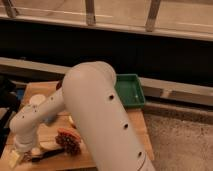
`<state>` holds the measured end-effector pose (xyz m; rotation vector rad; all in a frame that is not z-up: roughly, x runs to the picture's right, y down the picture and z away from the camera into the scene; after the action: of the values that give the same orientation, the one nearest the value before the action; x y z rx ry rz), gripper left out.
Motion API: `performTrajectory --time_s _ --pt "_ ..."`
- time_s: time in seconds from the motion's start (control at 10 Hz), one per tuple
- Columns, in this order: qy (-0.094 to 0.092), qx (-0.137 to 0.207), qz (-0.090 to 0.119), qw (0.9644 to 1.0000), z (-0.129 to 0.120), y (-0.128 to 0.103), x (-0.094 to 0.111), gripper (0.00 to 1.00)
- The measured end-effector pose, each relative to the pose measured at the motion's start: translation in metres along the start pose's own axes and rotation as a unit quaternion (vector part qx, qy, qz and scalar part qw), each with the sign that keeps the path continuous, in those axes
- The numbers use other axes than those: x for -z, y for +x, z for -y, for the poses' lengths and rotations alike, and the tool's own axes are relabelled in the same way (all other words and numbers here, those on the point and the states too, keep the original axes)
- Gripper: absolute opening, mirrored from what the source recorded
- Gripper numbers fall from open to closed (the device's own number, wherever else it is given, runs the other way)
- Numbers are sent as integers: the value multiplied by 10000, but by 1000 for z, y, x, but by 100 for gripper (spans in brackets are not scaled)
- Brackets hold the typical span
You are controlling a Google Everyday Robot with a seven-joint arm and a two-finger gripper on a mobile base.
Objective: Place brush in purple bowl
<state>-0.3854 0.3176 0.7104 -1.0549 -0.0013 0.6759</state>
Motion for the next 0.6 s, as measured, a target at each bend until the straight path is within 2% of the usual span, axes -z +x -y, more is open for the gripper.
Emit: performTrajectory --time_s 0.3,0.6 --pt "172 -87 12 9998 4 2 -3 80" --pt "446 -286 -97 9985 8 2 -10 80"
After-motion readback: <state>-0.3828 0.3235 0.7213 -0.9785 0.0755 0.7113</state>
